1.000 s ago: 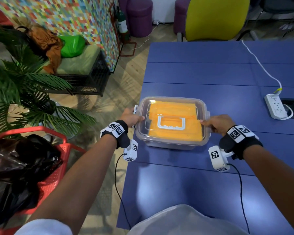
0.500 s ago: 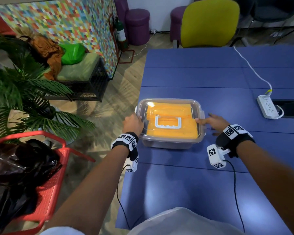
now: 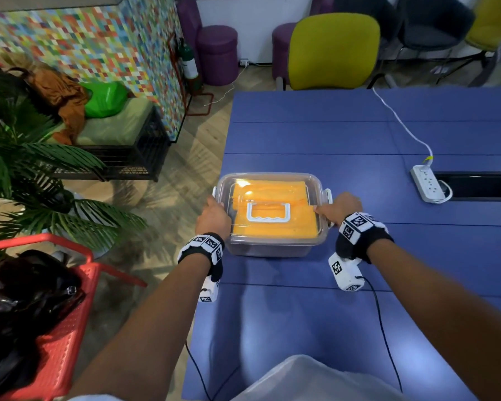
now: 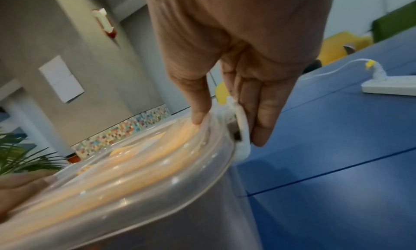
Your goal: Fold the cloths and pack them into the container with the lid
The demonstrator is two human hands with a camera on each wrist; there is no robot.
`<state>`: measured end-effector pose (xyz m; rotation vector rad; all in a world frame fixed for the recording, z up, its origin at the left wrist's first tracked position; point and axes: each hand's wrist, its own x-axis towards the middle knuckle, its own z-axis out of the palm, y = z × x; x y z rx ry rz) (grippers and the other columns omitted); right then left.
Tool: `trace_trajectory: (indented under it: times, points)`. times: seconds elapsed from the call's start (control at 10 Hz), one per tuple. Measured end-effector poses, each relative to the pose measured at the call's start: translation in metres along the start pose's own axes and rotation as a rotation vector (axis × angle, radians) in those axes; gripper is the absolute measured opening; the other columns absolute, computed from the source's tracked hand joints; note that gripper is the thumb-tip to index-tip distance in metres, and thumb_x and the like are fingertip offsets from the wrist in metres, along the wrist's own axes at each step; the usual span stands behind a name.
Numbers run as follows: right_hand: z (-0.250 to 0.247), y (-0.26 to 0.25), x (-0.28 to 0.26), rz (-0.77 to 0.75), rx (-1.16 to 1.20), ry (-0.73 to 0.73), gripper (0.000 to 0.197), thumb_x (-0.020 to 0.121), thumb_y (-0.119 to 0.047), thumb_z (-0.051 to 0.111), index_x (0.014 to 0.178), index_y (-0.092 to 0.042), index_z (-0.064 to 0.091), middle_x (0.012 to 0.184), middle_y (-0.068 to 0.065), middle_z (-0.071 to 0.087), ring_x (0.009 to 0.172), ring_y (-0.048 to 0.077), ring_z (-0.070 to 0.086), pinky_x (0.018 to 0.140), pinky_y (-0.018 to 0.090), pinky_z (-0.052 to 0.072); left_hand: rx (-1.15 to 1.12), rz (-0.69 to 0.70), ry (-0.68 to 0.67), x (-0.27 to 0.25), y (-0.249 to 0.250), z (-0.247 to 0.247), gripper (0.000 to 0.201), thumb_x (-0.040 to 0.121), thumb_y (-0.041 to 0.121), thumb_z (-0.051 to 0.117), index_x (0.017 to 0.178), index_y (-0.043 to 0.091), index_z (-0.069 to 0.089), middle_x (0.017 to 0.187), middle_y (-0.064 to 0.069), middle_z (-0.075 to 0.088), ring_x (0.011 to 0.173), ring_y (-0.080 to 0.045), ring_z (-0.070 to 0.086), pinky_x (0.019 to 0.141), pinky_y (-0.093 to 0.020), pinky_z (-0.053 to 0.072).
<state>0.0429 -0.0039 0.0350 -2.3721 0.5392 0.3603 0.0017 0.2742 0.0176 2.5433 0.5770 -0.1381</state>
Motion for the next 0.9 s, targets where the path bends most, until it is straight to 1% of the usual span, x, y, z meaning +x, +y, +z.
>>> trace_trajectory:
  times: [0.1, 0.2, 0.3, 0.4, 0.5, 0.6, 0.7, 0.8, 0.9]
  points:
    - [0.004, -0.003, -0.003, -0.029, -0.069, 0.028, 0.041, 0.07, -0.042, 0.079, 0.074, -0.005, 0.062, 0.075, 0.014, 0.067, 0.056, 0.024, 0.062, 0.043, 0.022, 0.041, 0.002, 0.017, -0.009, -0.004, 0.001, -0.002, 0.037, 0.101, 0.025, 0.034, 0.129, 0.0, 0.033, 0.123, -0.026, 0.054, 0.11, -0.044, 0.055, 0.091, -0.049, 0.042]
    - [0.001, -0.006, -0.007, -0.022, -0.088, 0.058, 0.039, 0.072, -0.036, 0.079, 0.065, -0.008, 0.053, 0.073, 0.011, 0.062, 0.052, 0.018, 0.053, 0.041, 0.022, 0.033, -0.005, 0.017, 0.001, -0.006, 0.002, -0.004, 0.036, 0.102, 0.025, 0.032, 0.129, 0.001, 0.033, 0.122, -0.026, 0.055, 0.108, -0.044, 0.057, 0.088, -0.048, 0.042]
    - [0.005, -0.015, -0.013, -0.061, -0.16, 0.08, 0.03, 0.076, -0.021, 0.072, 0.063, -0.008, 0.048, 0.07, 0.009, 0.056, 0.054, 0.018, 0.05, 0.046, 0.023, 0.038, 0.006, 0.008, 0.001, -0.006, 0.002, -0.003, 0.037, 0.102, 0.026, 0.031, 0.13, 0.002, 0.032, 0.121, -0.026, 0.056, 0.107, -0.044, 0.058, 0.086, -0.047, 0.043]
    - [0.011, -0.018, -0.018, -0.103, -0.247, 0.117, 0.014, 0.082, -0.011, 0.059, 0.072, -0.006, 0.05, 0.076, 0.011, 0.056, 0.067, 0.027, 0.054, 0.058, 0.029, 0.044, 0.046, 0.007, 0.005, -0.006, 0.003, -0.004, 0.037, 0.102, 0.027, 0.03, 0.13, 0.002, 0.032, 0.121, -0.024, 0.056, 0.108, -0.043, 0.058, 0.086, -0.046, 0.043]
    - [0.01, -0.011, -0.017, -0.119, -0.23, 0.108, 0.02, 0.088, -0.022, 0.059, 0.079, -0.006, 0.052, 0.081, 0.012, 0.056, 0.069, 0.027, 0.053, 0.056, 0.027, 0.038, 0.046, 0.002, 0.002, -0.005, 0.003, -0.003, 0.039, 0.102, 0.029, 0.03, 0.131, 0.003, 0.032, 0.121, -0.023, 0.057, 0.108, -0.042, 0.058, 0.085, -0.046, 0.043]
    - [0.007, 0.004, -0.017, -0.186, -0.235, 0.063, 0.036, 0.094, -0.039, 0.051, 0.076, -0.009, 0.053, 0.076, 0.01, 0.057, 0.072, 0.028, 0.056, 0.057, 0.026, 0.036, 0.033, -0.007, 0.015, -0.002, 0.0, -0.001, 0.035, 0.102, 0.028, 0.027, 0.128, 0.005, 0.034, 0.12, -0.023, 0.059, 0.106, -0.042, 0.059, 0.084, -0.046, 0.043]
    - [0.006, 0.034, -0.027, -0.34, -0.075, -0.051, 0.022, 0.097, -0.042, 0.048, 0.092, -0.024, 0.059, 0.077, 0.008, 0.066, 0.075, 0.026, 0.063, 0.069, 0.032, 0.049, 0.037, -0.013, 0.028, -0.004, -0.006, 0.003, 0.033, 0.103, 0.027, 0.026, 0.127, 0.005, 0.035, 0.122, -0.022, 0.057, 0.107, -0.042, 0.059, 0.085, -0.046, 0.043]
    - [0.001, 0.079, -0.035, -0.276, 0.201, -0.214, 0.015, 0.092, -0.024, 0.063, 0.106, -0.022, 0.065, 0.093, 0.009, 0.072, 0.085, 0.022, 0.068, 0.072, 0.036, 0.058, -0.108, 0.01, 0.095, -0.016, -0.009, 0.001, 0.038, 0.104, 0.03, 0.029, 0.129, 0.003, 0.038, 0.129, -0.023, 0.05, 0.111, -0.042, 0.056, 0.088, -0.046, 0.042]
    - [-0.014, 0.14, -0.052, -0.182, 0.274, -0.305, 0.01, 0.087, -0.01, 0.068, 0.096, -0.015, 0.069, 0.092, 0.008, 0.072, 0.081, 0.021, 0.065, 0.068, 0.032, 0.055, -0.406, -0.062, 0.248, -0.05, -0.051, 0.02, 0.048, 0.103, 0.036, 0.035, 0.137, 0.003, 0.039, 0.137, -0.022, 0.048, 0.123, -0.037, 0.049, 0.101, -0.043, 0.036]
